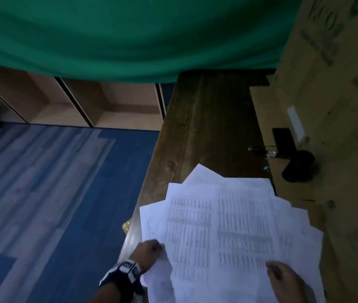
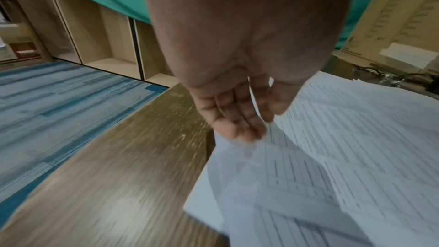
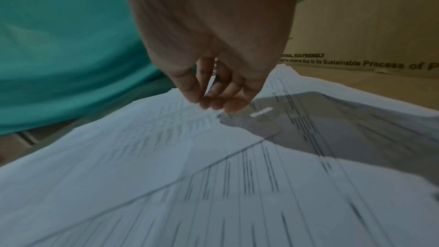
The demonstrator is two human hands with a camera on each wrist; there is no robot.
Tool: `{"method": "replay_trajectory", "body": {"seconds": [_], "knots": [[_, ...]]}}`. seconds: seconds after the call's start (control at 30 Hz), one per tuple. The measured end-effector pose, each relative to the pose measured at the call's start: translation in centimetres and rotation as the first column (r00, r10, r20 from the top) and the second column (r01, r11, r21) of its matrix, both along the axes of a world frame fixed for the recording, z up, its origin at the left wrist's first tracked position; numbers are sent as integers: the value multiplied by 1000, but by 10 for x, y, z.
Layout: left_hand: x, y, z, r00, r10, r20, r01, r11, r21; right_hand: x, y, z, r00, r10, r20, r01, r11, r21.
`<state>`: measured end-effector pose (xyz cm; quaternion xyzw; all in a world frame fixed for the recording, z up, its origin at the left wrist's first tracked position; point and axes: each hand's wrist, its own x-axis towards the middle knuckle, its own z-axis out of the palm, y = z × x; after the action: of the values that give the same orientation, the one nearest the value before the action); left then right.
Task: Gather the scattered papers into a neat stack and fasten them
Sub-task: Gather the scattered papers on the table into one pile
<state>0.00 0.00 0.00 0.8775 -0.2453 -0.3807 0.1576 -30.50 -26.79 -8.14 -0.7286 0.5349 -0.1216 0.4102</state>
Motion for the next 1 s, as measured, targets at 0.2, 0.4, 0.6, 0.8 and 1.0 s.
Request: {"method": "replay_trajectory", "body": {"seconds": [0.2,0.4,0.6,0.8,1.0], "knots": [[46,-46,-4,989,91,117,-80,992,-93,36,-26,52,966,-41,-257,59,996,60],[69,-78,-11,952,259,162,-220,949,-225,72,-46,50,902,-64,-426,118,988,102],[74,-99,-19,906,423,3,-399,857,-327,94,-41,54,831,-98,-547,169,982,80],[76,-117,-27,902,431,-6,-408,850,-333,95,-40,52,808,-93,-581,130,991,22],[78,-133,-26,944,262,200,-199,936,-289,103,-30,66,783,-91,-615,145,989,38]]}}
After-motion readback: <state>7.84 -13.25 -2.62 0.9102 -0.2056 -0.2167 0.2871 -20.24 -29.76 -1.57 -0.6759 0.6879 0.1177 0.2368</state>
